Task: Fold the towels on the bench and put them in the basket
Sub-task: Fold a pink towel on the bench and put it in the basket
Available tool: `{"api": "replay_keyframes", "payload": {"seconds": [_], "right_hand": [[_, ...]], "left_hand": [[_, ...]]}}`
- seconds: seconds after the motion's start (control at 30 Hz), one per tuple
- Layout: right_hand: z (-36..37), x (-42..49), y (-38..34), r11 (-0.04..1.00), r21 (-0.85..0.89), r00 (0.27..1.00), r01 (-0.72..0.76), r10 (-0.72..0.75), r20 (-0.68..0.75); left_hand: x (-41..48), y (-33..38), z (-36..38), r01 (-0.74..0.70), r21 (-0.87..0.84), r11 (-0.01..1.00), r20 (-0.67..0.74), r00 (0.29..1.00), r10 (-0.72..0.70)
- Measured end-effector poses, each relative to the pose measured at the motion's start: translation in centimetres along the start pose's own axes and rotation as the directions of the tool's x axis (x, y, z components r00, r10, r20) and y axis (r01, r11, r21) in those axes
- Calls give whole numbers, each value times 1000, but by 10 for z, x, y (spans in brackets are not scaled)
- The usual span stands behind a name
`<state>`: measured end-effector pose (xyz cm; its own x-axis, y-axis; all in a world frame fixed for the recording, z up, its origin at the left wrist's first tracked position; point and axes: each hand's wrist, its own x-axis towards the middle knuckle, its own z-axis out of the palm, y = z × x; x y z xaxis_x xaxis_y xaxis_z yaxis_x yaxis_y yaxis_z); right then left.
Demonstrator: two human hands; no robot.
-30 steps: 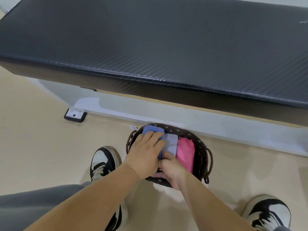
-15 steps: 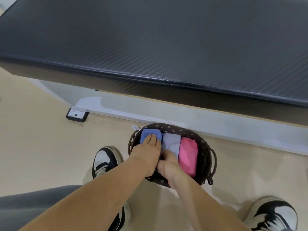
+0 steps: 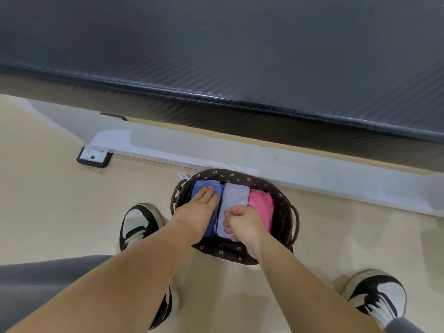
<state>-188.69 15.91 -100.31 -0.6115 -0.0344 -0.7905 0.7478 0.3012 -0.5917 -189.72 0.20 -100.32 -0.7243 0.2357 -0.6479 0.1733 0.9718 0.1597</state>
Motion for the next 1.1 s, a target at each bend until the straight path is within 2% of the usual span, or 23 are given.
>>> {"api": "replay_keyframes", "payload": {"seconds": [0.13, 0.27, 0.43, 0.53, 0.63, 0.73, 0.87, 0.93, 1.0, 1.1], "right_hand": [[-8, -15, 1, 998, -55, 1000, 13, -12, 16], [-29, -43, -21, 957, -280, 997, 76, -66, 48], [-68, -100, -73, 836, -525, 987, 159, -147, 65], [-94, -147, -107, 744, -636, 974, 204, -219, 57], [-126, -198, -131, 689, -699, 964, 193, -266, 5], [-161, -247, -144, 683, -705, 943, 194, -327, -57], [-208, -300, -150, 730, -657, 912, 188, -379, -160], [-232, -320, -148, 749, -636, 854, 189, -445, -271], [-253, -338, -143, 762, -611, 752, 216, -529, -393], [-281, -367, -135, 765, -592, 633, 255, -594, -496]], "left_hand": [[-6, 12, -12, 46, 45, 998, 37, 998, -47], [-25, 25, -29, 37, 131, 991, 47, 998, -44], [-60, 48, -77, -45, 220, 974, -69, 996, 62], [-85, 73, -113, -156, 159, 975, -196, 963, 186], [-112, 107, -147, -248, 22, 968, -338, 910, 241], [-142, 149, -183, -354, -72, 932, -442, 849, 289], [-172, 207, -220, -501, -184, 846, -552, 764, 333], [-183, 236, -233, -574, -233, 785, -587, 727, 357], [-192, 267, -244, -641, -233, 732, -611, 682, 402], [-200, 311, -261, -688, -281, 669, -629, 659, 413]]}}
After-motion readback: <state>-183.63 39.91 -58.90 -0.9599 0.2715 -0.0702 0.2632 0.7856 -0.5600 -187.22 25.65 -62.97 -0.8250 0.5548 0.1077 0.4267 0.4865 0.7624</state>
